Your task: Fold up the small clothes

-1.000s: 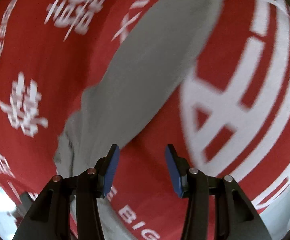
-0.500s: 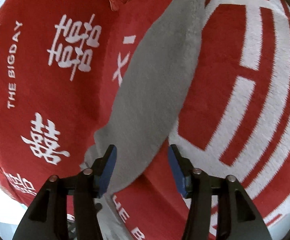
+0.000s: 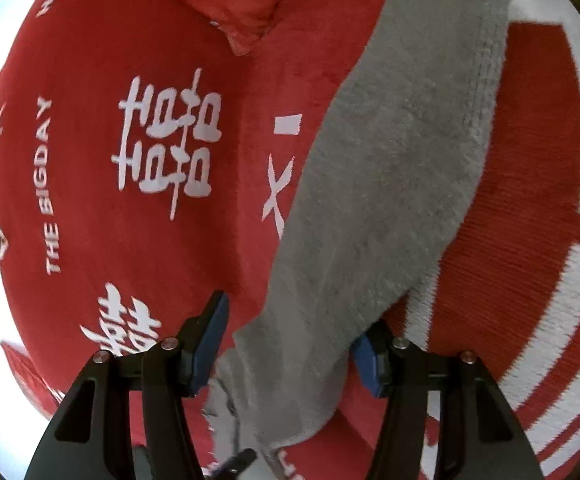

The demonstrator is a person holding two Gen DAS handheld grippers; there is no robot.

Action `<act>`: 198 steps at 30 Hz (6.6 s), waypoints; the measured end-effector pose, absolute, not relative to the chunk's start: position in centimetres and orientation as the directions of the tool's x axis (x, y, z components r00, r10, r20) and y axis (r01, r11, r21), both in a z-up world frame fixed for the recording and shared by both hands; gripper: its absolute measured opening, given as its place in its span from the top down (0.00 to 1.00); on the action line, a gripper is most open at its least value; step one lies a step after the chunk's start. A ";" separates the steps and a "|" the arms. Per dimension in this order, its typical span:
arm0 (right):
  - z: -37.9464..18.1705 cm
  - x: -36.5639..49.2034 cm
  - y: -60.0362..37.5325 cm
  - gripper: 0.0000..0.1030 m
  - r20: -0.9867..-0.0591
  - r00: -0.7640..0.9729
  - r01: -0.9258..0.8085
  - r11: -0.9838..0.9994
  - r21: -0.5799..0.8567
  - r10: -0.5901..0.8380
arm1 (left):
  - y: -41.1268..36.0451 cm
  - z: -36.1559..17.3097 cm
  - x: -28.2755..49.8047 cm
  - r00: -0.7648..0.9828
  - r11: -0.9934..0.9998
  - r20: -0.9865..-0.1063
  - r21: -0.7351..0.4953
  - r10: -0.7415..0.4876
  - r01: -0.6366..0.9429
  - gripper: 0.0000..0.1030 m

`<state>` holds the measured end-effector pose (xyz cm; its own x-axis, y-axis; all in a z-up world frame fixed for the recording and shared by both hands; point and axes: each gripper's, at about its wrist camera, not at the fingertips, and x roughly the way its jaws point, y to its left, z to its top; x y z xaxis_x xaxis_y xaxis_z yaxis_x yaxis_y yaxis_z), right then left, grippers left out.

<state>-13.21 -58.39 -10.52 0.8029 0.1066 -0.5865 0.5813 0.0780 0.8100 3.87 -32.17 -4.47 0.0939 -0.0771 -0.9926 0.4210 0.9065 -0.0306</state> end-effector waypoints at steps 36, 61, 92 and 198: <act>-7.6 12.4 -23.7 0.30 -0.773 0.306 0.115 0.785 0.609 0.556 | -3.4 -3.6 9.5 0.173 0.999 -0.984 0.043 0.040 0.015 0.07; -6.2 8.8 -3.2 0.50 -0.934 0.332 -0.642 0.757 -0.121 0.132 | 8.4 -3.2 7.9 0.168 0.988 -0.981 0.072 0.095 -0.140 0.06; -11.3 -0.7 -35.6 0.86 -0.684 0.566 0.639 0.281 0.716 0.460 | 7.2 -5.3 11.9 0.132 0.968 -0.968 0.193 0.215 -0.162 0.06; -6.6 5.7 -36.6 0.61 -0.939 0.162 0.385 0.856 0.344 0.304 | -3.1 -4.4 12.3 0.143 0.981 -0.987 0.101 0.078 0.167 0.06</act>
